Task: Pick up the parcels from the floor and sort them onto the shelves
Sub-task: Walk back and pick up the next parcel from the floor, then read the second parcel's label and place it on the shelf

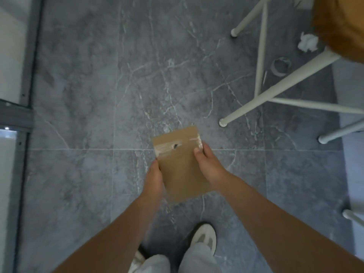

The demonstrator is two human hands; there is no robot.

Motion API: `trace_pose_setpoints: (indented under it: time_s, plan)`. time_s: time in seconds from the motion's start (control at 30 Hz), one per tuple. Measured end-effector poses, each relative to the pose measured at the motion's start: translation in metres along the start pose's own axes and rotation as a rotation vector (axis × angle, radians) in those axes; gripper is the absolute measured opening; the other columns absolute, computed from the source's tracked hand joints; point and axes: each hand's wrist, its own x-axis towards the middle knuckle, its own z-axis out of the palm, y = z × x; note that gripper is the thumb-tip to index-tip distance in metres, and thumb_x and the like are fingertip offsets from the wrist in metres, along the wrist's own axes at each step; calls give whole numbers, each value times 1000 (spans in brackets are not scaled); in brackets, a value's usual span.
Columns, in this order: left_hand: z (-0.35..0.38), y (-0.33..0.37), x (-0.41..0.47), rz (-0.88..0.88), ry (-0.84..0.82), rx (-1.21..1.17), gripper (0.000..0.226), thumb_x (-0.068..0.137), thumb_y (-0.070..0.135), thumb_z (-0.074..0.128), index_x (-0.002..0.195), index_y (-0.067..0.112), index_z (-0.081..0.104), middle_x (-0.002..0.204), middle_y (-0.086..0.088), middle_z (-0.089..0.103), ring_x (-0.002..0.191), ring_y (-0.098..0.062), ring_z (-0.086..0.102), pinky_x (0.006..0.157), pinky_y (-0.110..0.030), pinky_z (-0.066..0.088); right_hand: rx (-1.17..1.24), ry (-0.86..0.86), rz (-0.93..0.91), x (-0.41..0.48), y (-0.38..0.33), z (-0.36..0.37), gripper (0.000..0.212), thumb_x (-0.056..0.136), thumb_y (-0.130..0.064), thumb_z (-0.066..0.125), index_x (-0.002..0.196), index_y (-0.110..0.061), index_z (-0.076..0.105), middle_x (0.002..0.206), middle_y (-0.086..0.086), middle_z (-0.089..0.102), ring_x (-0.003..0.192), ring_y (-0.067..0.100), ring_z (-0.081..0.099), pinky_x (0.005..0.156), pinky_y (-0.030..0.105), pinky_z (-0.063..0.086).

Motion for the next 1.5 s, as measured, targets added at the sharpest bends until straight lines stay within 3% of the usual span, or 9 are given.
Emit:
trace_pose_setpoints:
  time_s: [0.23, 0.37, 0.67, 0.8, 0.93, 1.1, 1.2, 1.43, 1.5]
  plan:
    - [-53, 91, -86, 167, 67, 118, 55, 107, 45, 30, 137, 8, 57, 138, -10, 60, 124, -26, 57, 112, -45, 42, 132, -54, -77, -95, -103, 13, 47, 101, -15, 45, 145, -31, 43, 126, -4, 59, 104, 18, 59, 83, 30, 49]
    - [-81, 139, -163, 304, 85, 198, 50, 109, 37, 28, 141, 8, 52, 134, -8, 56, 124, -24, 54, 107, -35, 41, 117, -60, -130, -169, -155, 14, 43, 103, -17, 43, 144, -29, 46, 130, -6, 57, 107, 14, 55, 83, 28, 44]
    - [-159, 184, -338, 499, 56, 297, 56, 108, 45, 23, 153, 17, 40, 155, -7, 44, 141, -25, 43, 120, -47, 32, 165, -41, -206, -345, -228, 16, 27, 105, -27, 42, 129, -26, 56, 122, -1, 59, 103, 14, 56, 82, 29, 48]
    - [-189, 180, -395, 542, 161, 342, 56, 109, 40, 21, 154, 11, 37, 157, -13, 39, 145, -28, 37, 121, -44, 26, 229, -126, -156, -395, -235, 21, 45, 105, -44, 34, 140, -22, 51, 140, -3, 53, 129, 19, 50, 96, 36, 42]
    - [-198, 174, -441, 553, 224, 241, 55, 109, 38, 20, 153, 10, 37, 157, -12, 40, 145, -29, 37, 121, -44, 27, 178, -207, -190, -438, -244, 20, 45, 105, -47, 33, 139, -24, 53, 142, -2, 55, 126, 17, 53, 101, 38, 43]
    - [-203, 182, -501, 601, 300, 92, 53, 109, 36, 24, 147, 7, 47, 149, -15, 50, 137, -28, 47, 116, -39, 34, 75, -241, -315, -498, -277, 0, 35, 107, -35, 35, 135, -28, 54, 124, -4, 59, 106, 14, 55, 76, 29, 46]
    - [-205, 191, -540, 645, 323, 27, 51, 109, 36, 28, 140, 6, 55, 138, -8, 57, 125, -23, 54, 104, -32, 37, 30, -222, -428, -529, -292, -12, 36, 107, -26, 32, 136, -34, 53, 105, -12, 59, 91, 6, 56, 73, 27, 46]
    - [-234, 192, -645, 802, 320, -147, 62, 94, 56, 50, 142, 19, 55, 137, 2, 59, 125, -22, 56, 112, -43, 41, -2, -316, -672, -615, -318, -16, 37, 107, -21, 37, 136, -33, 55, 130, -4, 62, 118, 17, 58, 77, 31, 49]
    - [-250, 190, -675, 866, 284, -133, 59, 91, 47, 65, 143, 23, 50, 131, 5, 61, 115, -17, 60, 99, -34, 49, -10, -360, -742, -642, -326, -9, 33, 107, -21, 38, 130, -35, 57, 125, -5, 63, 113, 14, 59, 74, 28, 49]
